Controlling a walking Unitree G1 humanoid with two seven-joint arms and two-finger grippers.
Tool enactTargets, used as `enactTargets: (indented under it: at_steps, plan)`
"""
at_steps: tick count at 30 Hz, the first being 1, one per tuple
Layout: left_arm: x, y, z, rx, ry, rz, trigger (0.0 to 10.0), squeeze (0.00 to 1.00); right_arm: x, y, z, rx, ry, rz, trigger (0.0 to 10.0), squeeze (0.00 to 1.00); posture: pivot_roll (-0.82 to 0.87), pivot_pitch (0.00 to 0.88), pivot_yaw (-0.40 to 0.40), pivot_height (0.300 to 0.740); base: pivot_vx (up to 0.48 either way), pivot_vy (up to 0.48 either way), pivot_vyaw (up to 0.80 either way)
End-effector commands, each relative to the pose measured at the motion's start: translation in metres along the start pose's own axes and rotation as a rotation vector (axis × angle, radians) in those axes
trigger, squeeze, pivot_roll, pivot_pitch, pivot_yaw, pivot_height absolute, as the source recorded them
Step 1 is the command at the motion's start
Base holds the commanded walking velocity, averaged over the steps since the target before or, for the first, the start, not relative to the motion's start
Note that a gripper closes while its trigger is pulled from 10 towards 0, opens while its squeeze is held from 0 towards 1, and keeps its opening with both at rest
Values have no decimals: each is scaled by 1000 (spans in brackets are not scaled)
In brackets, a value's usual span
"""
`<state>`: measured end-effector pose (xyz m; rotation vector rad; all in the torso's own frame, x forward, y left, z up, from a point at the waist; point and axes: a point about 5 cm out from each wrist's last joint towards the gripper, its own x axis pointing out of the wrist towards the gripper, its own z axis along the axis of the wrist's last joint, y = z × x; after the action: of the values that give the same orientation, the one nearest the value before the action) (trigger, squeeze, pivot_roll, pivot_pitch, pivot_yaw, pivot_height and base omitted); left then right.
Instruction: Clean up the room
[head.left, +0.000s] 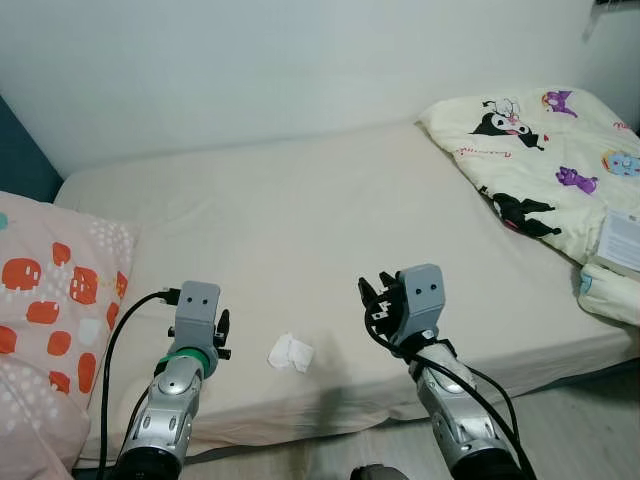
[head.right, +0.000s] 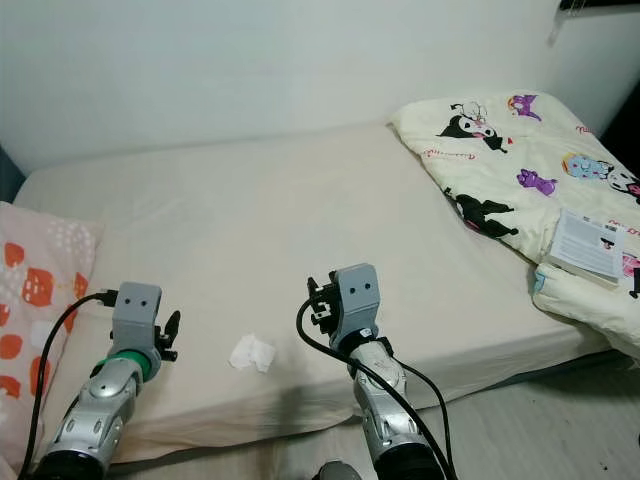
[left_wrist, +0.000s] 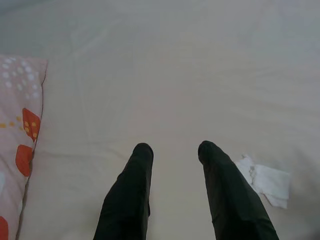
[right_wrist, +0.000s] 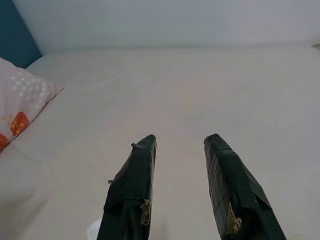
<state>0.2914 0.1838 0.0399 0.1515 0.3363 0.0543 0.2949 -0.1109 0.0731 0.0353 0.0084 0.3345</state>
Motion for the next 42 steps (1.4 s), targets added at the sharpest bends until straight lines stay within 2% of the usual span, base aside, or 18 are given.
enactTargets:
  at_steps: [1,9,26,31,33,40,42]
  plan:
    - [-1,2,-2,-20,4,13,10000,0,0,2,-1,7,-2,6,10000,0,-123,3,88,705,0,0,0]
    - [-3,3,12,-58,-66,-3,10000,0,-2,4,-1,22,-8,18,10000,0,-111,21,84,670,0,0,0]
    - [-8,2,17,-59,-92,-6,10000,0,2,8,0,40,-8,40,10000,0,-86,34,78,615,0,0,0]
    - [-11,4,23,-60,-109,-1,10000,0,2,13,-1,112,5,112,10000,0,-64,55,77,615,0,0,0]
    - [-15,7,29,-56,-135,8,10000,0,3,17,1,172,11,191,10000,0,-41,76,75,615,0,0,0]
    - [-25,13,40,-57,-175,21,10000,0,10,18,7,182,3,260,10000,0,-3,116,75,615,0,0,0]
    - [-31,16,49,-63,-197,27,10000,0,20,18,8,168,9,271,10000,0,9,139,78,615,0,0,0]
